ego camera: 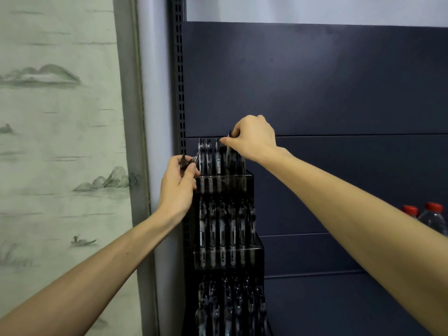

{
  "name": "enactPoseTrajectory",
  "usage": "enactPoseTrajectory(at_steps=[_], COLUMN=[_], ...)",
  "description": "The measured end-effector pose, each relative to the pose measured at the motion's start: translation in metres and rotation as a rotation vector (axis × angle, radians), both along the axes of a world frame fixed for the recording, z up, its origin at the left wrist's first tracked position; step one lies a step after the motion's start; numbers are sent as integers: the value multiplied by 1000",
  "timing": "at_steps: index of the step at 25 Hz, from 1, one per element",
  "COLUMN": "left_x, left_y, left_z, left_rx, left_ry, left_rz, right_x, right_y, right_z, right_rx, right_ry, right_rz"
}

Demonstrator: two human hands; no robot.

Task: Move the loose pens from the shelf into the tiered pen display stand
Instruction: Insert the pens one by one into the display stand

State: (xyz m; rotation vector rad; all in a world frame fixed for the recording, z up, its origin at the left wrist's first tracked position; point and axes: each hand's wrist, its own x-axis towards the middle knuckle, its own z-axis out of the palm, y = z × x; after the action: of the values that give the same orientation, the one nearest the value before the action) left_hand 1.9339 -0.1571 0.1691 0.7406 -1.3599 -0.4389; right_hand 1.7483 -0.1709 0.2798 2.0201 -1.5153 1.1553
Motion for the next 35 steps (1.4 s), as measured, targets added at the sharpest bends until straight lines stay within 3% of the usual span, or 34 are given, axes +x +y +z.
enactPoseTrajectory(at_steps=[5,9,14,18,21,23,26,35], left_x=[0,-1,-17,-25,-17,-10,-8,-27], left_y=[4,8,14,15,10,8,6,13], left_z=[4,11,26,33,34,33,36,47], left_rx=[12,28,33,24,-10,-40,-45,-109], left_ry=[92,169,170,141,152,160,167,192], left_rz=[-48,-150,-212,-181,-93,-5,23,30], right_x=[2,-3,6,1,-23,-40,-42,-17], right_y=[0,19,35,34,22,12,3,-12], right_z=[-3,-6,-20,-12,9,22,24,16], right_rx=[214,-39,144,194,71,-1,-79,-138], right_ry=[-19,-238,-118,-372,-612,-654,-596,-407], right_rz=[13,173,415,579,524,433,307,276])
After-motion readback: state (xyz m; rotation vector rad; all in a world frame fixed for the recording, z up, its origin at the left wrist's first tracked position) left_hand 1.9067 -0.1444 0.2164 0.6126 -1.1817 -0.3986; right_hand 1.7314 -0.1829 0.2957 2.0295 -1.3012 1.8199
